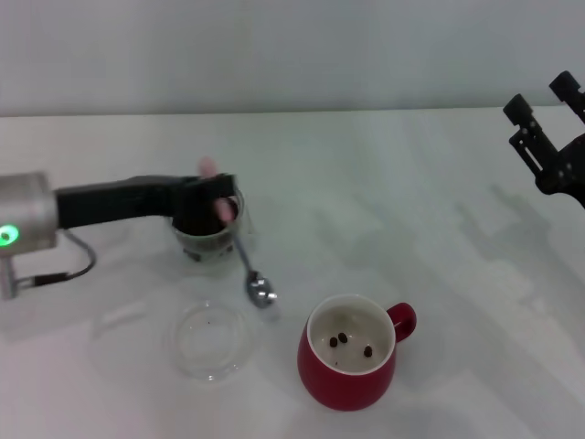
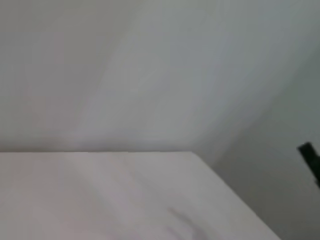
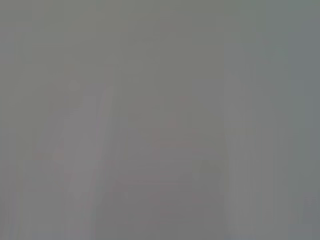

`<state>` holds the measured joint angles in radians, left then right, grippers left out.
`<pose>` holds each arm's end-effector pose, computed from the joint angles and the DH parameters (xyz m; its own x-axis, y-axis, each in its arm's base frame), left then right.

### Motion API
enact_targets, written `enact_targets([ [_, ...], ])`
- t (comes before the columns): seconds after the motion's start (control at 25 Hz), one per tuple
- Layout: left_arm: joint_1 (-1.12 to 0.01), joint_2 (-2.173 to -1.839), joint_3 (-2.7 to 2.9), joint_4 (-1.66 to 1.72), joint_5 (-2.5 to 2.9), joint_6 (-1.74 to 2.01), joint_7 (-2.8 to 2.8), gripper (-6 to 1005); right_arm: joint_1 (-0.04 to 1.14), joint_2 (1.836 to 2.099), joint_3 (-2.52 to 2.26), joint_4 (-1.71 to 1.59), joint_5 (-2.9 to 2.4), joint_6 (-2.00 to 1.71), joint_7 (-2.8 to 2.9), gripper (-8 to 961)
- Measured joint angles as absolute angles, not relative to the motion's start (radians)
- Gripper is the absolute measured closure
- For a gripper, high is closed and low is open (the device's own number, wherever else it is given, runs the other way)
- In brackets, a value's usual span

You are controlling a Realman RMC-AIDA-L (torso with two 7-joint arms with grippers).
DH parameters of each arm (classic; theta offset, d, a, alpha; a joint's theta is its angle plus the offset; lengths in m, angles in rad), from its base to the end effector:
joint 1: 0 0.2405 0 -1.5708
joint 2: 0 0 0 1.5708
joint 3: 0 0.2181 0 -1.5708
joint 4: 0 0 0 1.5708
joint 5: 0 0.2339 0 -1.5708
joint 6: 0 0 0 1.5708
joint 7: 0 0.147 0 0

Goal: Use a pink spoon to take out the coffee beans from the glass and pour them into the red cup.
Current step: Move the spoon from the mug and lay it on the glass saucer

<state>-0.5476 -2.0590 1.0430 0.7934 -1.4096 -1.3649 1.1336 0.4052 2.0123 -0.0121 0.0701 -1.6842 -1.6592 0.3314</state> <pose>-0.1874 0.3721 0.0117 0.5366 0.6516 0.5362 0.7409 -0.6679 0.0702 0.2929 0.2835 0.0231 0.5886 0.2974 -0.7517 -0.6225 -0.4265 -0.6562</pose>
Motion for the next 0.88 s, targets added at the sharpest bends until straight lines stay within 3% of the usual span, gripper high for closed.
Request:
enact_targets([
  [0.36, -0.426, -2.053, 0.974, 0.78, -1.39, -1.348, 1.133, 868, 0.412, 2.008, 0.031, 0.044, -1.676, -1.659, 0.393, 297],
  [0.88, -0.415, -2.055, 0.944, 0.671, -1.386, -1.289, 1.139, 858, 0.391, 2.01, 0.037, 0.026, -1.672, -1.661, 0.426, 297],
])
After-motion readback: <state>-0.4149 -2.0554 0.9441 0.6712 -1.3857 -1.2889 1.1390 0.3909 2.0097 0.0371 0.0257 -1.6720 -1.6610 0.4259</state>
